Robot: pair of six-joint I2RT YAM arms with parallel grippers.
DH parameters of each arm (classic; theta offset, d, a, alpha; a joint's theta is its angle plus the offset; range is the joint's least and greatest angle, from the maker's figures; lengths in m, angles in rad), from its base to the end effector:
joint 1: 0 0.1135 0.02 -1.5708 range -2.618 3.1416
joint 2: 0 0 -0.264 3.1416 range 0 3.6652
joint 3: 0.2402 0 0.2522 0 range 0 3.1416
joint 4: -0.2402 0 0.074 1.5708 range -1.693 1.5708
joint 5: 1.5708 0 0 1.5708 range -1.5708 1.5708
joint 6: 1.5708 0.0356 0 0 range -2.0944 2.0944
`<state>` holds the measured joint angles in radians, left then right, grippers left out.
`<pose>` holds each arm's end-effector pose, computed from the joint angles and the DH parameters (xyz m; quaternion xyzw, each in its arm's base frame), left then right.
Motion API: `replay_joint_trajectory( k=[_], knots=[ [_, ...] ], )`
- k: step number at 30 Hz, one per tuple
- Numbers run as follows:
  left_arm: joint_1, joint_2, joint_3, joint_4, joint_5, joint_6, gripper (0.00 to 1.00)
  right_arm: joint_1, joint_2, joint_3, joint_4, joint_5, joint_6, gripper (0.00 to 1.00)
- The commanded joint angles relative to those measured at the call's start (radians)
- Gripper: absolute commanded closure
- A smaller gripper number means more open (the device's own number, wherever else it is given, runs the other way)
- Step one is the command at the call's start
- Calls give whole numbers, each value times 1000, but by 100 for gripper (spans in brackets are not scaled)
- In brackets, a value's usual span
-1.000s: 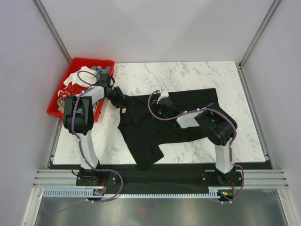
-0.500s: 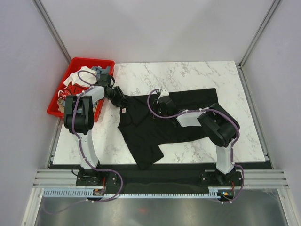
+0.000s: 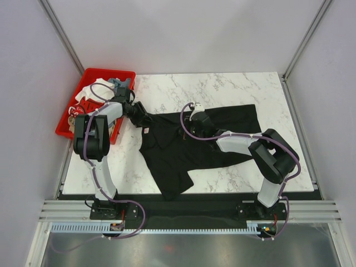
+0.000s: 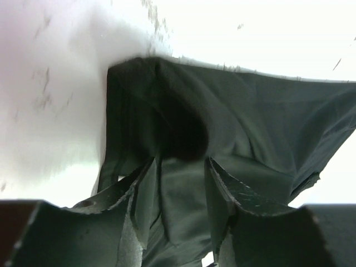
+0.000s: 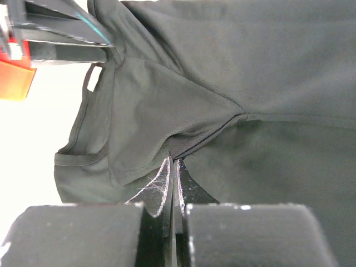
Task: Fold and stack the t-shirts
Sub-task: Fold the tshirt
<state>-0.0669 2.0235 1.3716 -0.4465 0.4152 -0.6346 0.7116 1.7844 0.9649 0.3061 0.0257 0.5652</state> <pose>0.4132 -0.0421 0.1551 -0.2201 0.9268 -0.2669 0.1462 0.2903 0.2491 0.1796 -0.0567 0.8616 0.2916 0.4116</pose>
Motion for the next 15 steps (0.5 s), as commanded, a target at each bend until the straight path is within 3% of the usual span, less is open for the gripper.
replay_joint_trajectory(
  k=[1, 8, 15],
  knots=[
    [6, -130, -32, 3, -33, 46, 51, 6, -29, -17, -1, -24, 28, 100],
    [-10, -287, -178, 3, -27, 41, 47, 6, -37, -40, -10, -23, 30, 100],
    [-115, -362, -288, 5, -33, 12, 51, 5, -31, -35, -5, -50, 33, 100]
  ],
)
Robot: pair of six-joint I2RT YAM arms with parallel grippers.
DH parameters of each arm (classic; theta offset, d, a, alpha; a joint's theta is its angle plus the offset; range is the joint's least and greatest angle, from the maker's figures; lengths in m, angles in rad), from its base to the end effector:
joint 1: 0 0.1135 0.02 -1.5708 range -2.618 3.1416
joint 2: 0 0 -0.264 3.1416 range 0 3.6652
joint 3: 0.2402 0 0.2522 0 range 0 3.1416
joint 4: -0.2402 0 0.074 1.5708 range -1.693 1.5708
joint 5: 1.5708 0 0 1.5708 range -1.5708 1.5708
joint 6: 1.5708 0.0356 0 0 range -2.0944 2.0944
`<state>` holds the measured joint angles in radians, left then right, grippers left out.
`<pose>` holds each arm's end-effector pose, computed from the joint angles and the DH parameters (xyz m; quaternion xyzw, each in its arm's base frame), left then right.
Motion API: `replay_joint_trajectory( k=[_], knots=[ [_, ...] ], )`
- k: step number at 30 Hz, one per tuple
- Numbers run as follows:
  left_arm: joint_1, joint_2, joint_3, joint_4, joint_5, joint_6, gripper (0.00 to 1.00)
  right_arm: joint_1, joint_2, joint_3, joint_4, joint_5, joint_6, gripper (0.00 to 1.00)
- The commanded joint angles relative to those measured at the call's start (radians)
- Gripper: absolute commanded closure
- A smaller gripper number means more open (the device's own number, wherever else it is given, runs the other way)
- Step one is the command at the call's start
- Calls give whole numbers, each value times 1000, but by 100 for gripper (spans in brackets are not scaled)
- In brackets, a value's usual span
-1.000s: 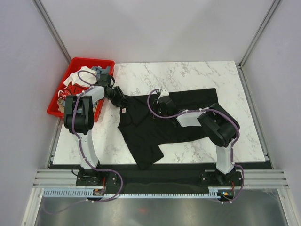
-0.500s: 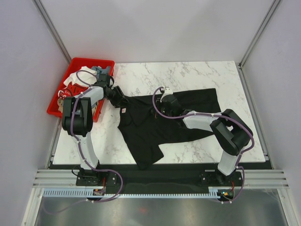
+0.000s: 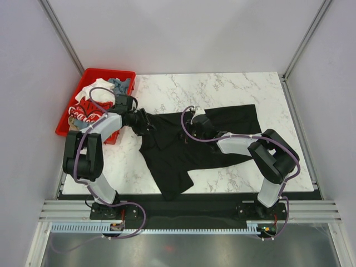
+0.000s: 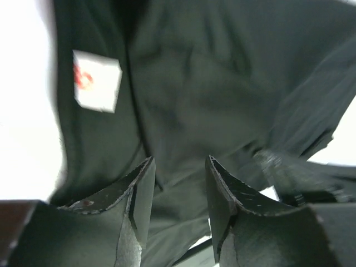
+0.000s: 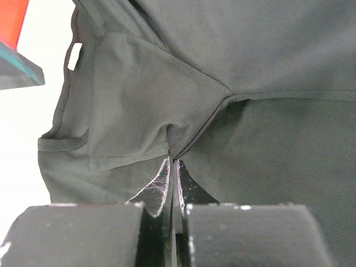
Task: Fold and stack the t-shirts
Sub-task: Fold the tshirt
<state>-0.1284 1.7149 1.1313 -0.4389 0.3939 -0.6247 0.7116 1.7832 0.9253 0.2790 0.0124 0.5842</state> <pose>0.3465 -0.0585 0.1986 -0.1805 0.9281 -0.2728 0.1776 0.2828 0.2432 0.1655 -0.0530 0.8779 0.2828 0.3827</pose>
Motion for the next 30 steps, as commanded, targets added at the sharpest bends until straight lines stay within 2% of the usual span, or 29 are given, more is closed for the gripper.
replay_joint_trajectory(
  k=[1, 4, 10, 14, 22, 30],
  knots=[
    [-68, -63, -74, -1, -38, -3, 52, 5, -28, 4, 22, -40, 17, 100],
    [-112, -92, -123, 0, -99, -18, 52, 5, -37, 1, 22, -54, 19, 100],
    [-140, -118, -197, 48, -109, -56, 52, 5, -68, -16, 17, -62, 20, 100],
    [-180, -117, -215, 65, -127, -82, 53, 5, -67, -22, 22, -63, 31, 100],
    [-189, -92, -237, 111, -158, -102, 54, 5, -64, -39, 40, -66, 40, 100],
    [-200, -63, -206, 129, -162, -102, 64, 5, -67, -42, 39, -68, 37, 100]
  ],
)
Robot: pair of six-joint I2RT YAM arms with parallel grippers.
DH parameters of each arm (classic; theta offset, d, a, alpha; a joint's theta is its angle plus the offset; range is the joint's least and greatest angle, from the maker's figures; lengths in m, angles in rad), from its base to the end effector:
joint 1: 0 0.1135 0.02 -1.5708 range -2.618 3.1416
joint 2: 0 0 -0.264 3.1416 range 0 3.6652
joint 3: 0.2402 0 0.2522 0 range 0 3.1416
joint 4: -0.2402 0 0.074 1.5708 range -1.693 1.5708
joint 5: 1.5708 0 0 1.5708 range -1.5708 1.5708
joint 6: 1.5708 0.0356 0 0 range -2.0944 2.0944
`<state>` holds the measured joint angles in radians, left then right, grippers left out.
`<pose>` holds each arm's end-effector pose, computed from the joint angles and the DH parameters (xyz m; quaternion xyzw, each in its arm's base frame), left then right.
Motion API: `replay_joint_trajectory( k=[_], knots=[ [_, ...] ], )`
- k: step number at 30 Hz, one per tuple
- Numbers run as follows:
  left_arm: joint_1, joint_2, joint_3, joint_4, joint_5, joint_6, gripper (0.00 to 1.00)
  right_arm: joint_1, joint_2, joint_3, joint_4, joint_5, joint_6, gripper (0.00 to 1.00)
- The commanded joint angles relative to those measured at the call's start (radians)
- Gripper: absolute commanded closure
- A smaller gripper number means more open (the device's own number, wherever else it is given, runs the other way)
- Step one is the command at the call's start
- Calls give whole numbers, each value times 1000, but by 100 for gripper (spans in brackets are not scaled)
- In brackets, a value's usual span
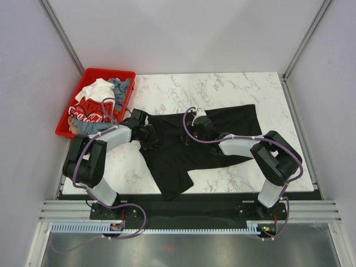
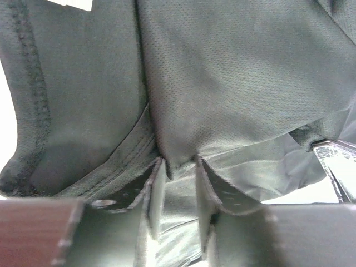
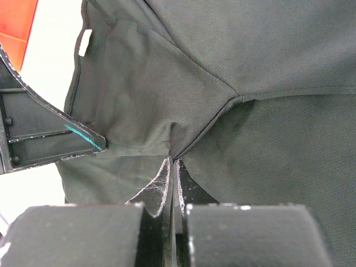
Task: Fold and stack the t-shirts
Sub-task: Fold the tshirt
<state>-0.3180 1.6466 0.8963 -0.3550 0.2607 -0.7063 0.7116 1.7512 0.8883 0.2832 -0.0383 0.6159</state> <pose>0.2904 -0.1053 0.1567 -0.1567 0.9524 -0.2223 0.1374 0.2747 0.2387 0.1661 -0.0512 0.8781 0.3062 0.3641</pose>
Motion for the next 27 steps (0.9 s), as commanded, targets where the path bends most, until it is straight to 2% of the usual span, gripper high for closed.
replay_joint_trajectory(
  k=[1, 5, 6, 14, 27],
  knots=[
    [-12, 4, 30, 45, -28, -21, 67, 5, -36, -5, 34, -15, 5, 100],
    [-15, -36, 23, 44, -15, -25, 89, 5, -44, -5, 30, -21, 8, 100],
    [-16, -48, 15, 44, -12, -36, 98, 5, -53, -5, 25, -21, 8, 100],
    [-78, -152, -26, 42, -6, -127, 98, -1, -82, 1, -30, -2, -19, 100],
    [-141, -134, -46, 42, -26, -211, 98, -35, -119, -29, -67, -26, -45, 100]
  ],
)
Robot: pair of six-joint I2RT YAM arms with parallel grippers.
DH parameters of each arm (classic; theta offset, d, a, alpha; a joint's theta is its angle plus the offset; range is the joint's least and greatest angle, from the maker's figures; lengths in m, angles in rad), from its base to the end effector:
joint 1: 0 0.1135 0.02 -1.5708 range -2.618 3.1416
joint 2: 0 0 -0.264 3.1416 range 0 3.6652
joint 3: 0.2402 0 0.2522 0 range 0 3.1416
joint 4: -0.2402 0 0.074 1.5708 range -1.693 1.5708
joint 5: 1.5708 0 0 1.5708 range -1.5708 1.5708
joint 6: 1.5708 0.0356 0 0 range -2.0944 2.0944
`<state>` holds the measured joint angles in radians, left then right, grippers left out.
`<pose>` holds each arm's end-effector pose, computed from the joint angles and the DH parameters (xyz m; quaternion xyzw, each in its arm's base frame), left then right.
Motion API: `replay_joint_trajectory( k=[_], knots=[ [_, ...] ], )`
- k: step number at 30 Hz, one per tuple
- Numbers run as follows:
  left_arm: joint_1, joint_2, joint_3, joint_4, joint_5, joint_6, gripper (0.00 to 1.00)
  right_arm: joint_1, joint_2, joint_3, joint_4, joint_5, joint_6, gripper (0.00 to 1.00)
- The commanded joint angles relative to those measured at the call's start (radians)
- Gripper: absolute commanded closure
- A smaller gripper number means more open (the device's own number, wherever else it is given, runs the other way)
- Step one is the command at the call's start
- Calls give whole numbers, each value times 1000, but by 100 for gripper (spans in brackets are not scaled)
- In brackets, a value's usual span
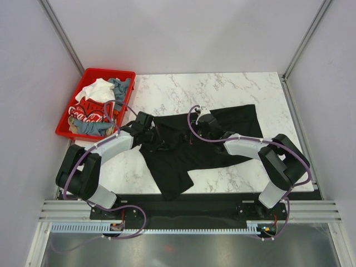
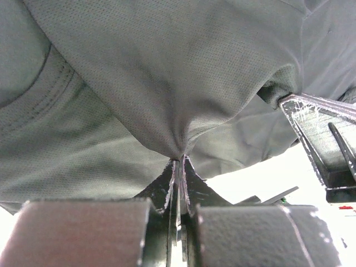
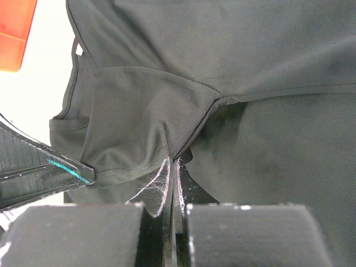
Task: Fold and stack the t-shirts
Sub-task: Fold the tshirt
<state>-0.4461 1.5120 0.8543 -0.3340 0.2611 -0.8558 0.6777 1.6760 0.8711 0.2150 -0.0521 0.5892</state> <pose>0.2616 -0.1353 0.1841 -0.1569 0.9379 -0.2708 0.1496 0.2729 0.2220 0.1801 -0.0513 0.8804 0.2972 0.3659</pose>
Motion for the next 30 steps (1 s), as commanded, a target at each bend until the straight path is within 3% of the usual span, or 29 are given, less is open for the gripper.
replay_joint_trajectory(
  k=[1, 16, 19, 25, 30],
  knots=[
    [-25, -3, -1, 20, -29, -66, 98, -3, -44, -18, 1, -12, -20, 100],
    [-65, 25, 2, 15, -82, -58, 98, -21, -64, -24, -34, -11, -42, 100],
    [-65, 17, 8, 4, -79, -39, 93, -24, -73, -5, -95, -9, -43, 100],
    [-65, -3, 49, -37, -95, -5, 98, -35, -65, 106, -350, -14, -51, 100],
    [-65, 4, 37, -45, -92, 1, 98, -44, -38, 124, -381, -46, -51, 95]
  ],
)
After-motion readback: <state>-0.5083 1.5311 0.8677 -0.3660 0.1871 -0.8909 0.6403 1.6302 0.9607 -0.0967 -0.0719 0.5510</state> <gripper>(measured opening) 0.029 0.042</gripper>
